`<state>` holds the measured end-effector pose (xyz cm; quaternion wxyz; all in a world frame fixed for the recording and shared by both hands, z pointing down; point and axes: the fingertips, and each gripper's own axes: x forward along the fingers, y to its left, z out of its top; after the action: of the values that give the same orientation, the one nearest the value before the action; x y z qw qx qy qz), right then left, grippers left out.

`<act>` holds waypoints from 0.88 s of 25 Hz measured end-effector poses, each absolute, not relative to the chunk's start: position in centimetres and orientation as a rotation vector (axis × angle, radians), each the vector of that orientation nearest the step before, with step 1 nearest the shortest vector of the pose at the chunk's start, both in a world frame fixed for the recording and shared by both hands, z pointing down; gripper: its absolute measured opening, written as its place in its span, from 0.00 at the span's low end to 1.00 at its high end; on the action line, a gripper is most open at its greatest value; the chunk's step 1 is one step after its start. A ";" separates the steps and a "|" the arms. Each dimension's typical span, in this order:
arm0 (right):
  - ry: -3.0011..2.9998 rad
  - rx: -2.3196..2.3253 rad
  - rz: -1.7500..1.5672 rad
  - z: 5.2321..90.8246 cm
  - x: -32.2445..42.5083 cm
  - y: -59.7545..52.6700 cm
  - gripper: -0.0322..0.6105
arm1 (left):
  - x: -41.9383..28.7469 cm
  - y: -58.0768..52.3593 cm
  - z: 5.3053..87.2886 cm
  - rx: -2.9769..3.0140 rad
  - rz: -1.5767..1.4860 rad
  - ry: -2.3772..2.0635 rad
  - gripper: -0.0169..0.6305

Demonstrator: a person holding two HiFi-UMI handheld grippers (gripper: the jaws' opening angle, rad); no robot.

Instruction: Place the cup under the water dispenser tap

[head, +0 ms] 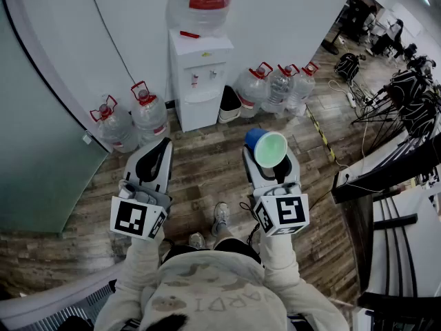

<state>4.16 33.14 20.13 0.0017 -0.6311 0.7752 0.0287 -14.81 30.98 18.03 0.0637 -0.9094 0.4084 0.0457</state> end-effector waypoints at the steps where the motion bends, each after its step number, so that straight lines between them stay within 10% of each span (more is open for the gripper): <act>1: 2.433 -1.979 0.091 20.1 4.1 33.0 0.50 | -14.8 30.8 18.1 -2.748 0.136 1.234 0.03; 22: 2.492 -1.915 0.095 20.5 6.7 25.5 0.50 | -11.7 23.8 18.1 -2.724 0.148 1.299 0.03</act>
<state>6.71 25.47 20.49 -0.0012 -0.6092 0.7925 0.0301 -11.74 23.85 18.09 0.0600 -0.8999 0.4292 0.0489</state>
